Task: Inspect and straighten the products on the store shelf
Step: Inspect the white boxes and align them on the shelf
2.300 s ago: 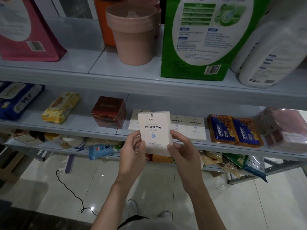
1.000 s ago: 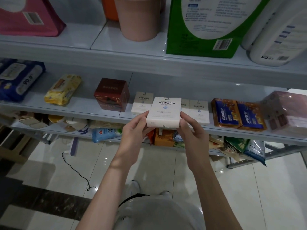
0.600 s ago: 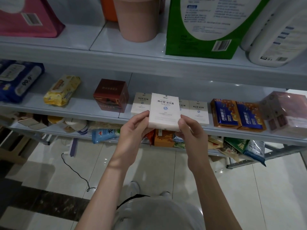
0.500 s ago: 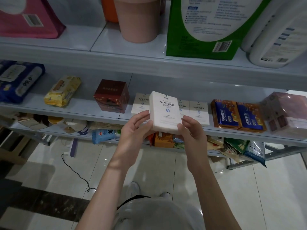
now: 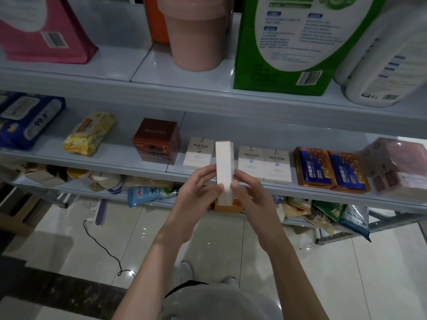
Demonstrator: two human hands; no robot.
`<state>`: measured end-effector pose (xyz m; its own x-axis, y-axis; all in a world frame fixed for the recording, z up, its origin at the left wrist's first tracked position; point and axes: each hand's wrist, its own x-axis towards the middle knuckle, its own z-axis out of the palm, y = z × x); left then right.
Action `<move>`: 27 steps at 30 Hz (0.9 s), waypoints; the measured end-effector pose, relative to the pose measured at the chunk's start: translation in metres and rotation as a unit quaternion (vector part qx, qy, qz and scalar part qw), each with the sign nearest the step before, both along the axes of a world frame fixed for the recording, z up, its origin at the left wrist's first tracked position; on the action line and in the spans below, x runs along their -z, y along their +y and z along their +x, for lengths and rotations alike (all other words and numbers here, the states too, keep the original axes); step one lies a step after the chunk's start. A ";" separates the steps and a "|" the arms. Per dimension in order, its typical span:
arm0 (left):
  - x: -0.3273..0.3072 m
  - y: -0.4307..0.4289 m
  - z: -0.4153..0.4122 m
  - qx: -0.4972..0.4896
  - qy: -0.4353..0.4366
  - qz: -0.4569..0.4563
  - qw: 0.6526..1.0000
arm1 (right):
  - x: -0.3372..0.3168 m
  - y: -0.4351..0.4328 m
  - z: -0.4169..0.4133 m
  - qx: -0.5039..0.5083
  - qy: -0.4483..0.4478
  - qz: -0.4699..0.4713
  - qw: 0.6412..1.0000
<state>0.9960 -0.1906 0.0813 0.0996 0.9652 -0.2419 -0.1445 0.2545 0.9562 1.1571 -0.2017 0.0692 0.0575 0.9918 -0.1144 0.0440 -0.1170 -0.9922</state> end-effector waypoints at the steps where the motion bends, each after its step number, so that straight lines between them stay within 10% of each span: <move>1: -0.001 -0.001 0.000 0.008 0.019 0.009 1.000 | -0.001 -0.001 0.000 -0.005 0.003 0.012 1.000; 27: 0.003 0.001 0.001 -0.046 0.038 0.027 0.998 | -0.003 -0.005 0.000 -0.043 0.034 0.024 0.998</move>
